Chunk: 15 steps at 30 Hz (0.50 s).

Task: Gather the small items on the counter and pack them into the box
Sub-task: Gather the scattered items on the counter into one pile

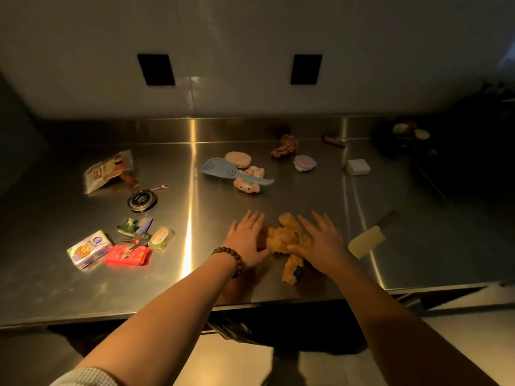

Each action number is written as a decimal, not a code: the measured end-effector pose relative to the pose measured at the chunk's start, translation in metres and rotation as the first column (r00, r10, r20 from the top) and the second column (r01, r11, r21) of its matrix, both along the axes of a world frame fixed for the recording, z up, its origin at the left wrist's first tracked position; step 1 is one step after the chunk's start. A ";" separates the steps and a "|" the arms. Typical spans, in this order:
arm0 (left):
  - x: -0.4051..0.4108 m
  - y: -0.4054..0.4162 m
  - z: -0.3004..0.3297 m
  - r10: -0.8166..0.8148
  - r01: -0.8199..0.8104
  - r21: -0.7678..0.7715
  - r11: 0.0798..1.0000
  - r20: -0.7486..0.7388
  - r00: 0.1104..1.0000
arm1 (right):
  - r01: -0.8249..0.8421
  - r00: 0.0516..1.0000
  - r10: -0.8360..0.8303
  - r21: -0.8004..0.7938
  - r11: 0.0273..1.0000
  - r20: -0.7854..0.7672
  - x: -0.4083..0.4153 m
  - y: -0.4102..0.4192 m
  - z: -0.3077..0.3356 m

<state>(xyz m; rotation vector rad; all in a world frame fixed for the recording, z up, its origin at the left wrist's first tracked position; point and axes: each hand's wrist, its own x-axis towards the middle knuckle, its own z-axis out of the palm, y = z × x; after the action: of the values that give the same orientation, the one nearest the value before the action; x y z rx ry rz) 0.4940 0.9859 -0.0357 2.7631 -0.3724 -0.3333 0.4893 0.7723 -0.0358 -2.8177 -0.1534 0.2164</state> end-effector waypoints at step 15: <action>0.033 -0.057 -0.001 0.029 -0.038 0.043 0.998 0.178 0.984 | 0.021 0.993 -0.056 0.302 0.953 0.106 0.033 -0.057 -0.007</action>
<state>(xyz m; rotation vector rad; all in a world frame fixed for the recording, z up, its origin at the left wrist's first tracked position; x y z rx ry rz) 0.5274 0.9291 -0.0364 2.8494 -0.3654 -0.0880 0.5219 0.7158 -0.0424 -2.5266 -0.1430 0.0202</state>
